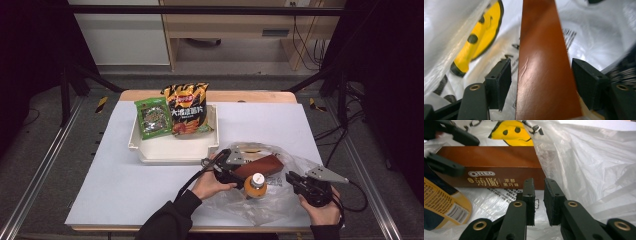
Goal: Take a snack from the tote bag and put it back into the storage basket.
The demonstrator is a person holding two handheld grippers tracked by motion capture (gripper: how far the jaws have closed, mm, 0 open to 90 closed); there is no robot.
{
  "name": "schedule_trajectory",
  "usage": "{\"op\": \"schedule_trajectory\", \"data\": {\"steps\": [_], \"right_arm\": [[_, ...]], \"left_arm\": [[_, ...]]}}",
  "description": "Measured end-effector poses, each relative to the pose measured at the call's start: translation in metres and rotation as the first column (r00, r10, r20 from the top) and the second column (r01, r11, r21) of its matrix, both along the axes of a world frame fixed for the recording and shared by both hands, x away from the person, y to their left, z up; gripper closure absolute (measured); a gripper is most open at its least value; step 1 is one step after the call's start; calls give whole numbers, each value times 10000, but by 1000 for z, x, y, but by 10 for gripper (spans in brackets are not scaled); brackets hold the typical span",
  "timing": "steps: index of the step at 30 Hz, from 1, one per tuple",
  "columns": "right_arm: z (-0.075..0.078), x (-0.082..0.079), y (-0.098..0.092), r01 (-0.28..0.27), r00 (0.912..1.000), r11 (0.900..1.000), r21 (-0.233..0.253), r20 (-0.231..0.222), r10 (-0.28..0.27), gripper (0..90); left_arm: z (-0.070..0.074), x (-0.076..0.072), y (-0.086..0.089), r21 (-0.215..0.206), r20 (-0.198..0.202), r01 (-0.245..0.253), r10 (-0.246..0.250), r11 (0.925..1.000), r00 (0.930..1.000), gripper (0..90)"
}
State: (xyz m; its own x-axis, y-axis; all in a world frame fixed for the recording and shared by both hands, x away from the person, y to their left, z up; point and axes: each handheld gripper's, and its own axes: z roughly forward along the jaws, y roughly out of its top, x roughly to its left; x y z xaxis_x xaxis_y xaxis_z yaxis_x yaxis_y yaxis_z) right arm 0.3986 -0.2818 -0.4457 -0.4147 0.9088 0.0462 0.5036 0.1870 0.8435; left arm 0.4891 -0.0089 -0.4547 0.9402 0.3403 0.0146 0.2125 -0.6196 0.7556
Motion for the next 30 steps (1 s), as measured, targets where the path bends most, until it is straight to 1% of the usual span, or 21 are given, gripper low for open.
{"op": "schedule_trajectory", "data": {"steps": [2, 3, 4, 6, 7, 9, 11, 13, 15, 19, 20, 22, 23, 24, 26, 27, 28, 30], "right_arm": [[1, 1, 0, 15, 10000, 10000, 6, 91, -16, 807], [3, 2, 0, -2, 9999, 10000, -34, 131, 3, 808], [5, 4, 0, 15, 9997, 10000, -18, 231, -14, 809], [10, 9, 1, -6, 9989, 10000, 55, 467, 4, 799], [12, 12, 2, -30, 9982, 9999, 130, 599, 22, 784], [15, 17, 4, -17, 9965, 9999, 125, 839, 7, 731], [18, 23, 5, -68, 9958, 9998, 173, 916, 52, 670], [19, 27, 6, 21, 9944, 10000, 61, 1054, -28, 594], [18, 29, 4, 84, 9941, 10000, 12, 1077, -85, 554], [11, 35, 1, 153, 9968, 9990, -419, 793, -120, 552], [8, 36, 0, 159, 9978, 9988, -474, 654, -128, 566], [3, 38, -1, 206, 9985, 9976, -655, 523, -172, 632], [1, 39, -3, 231, 9985, 9970, -743, 515, -193, 682], [-1, 39, -4, 301, 9982, 9970, -713, 540, -263, 757], [-2, 40, -6, 544, 9974, 9960, -711, 518, -508, 859], [-2, 41, -7, 610, 9968, 9961, -643, 562, -575, 889], [-2, 42, -8, 674, 9965, 9957, -635, 540, -640, 900], [-2, 45, -8, 775, 9960, 9948, -659, 488, -744, 900]], "left_arm": [[-5, 1, -2, 296, -90, 94, -91, 9995, 9999, 328], [-6, 1, -3, 341, -136, 122, -117, 9993, 9998, 338], [-7, 2, -3, 333, -171, 153, -147, 9993, 9997, 347], [-7, 2, -4, 289, -224, 219, -213, 9993, 9995, 399], [-7, 2, -4, 295, -231, 222, -215, 9993, 9995, 402], [-6, 2, -3, 321, -196, 223, -216, 9992, 9996, 417], [-6, 2, -2, 333, -181, 244, -238, 9991, 9996, 424], [-5, 0, -2, 371, -86, 258, -255, 9990, 9996, 426], [-5, 0, -3, 390, -13, 257, -256, 9989, 9997, 428], [-3, -1, -2, 252, 84, 231, -233, 9994, 9997, 430], [-3, -1, -1, 201, 108, 272, -274, 9994, 9996, 430], [-1, -2, -1, 87, 189, 330, -332, 9994, 9993, 431], [0, -3, 0, 55, 250, 263, -264, 9996, 9993, 432], [1, -3, 0, 87, 307, 333, -336, 9994, 9990, 432], [2, -4, 2, -42, 299, 502, -500, 9987, 9983, 432], [3, -5, 2, -79, 365, 515, -512, 9986, 9980, 433], [4, -5, 2, -53, 458, 582, -579, 9983, 9973, 432], [6, -7, 3, -170, 496, 660, -650, 9977, 9966, 432]]}}
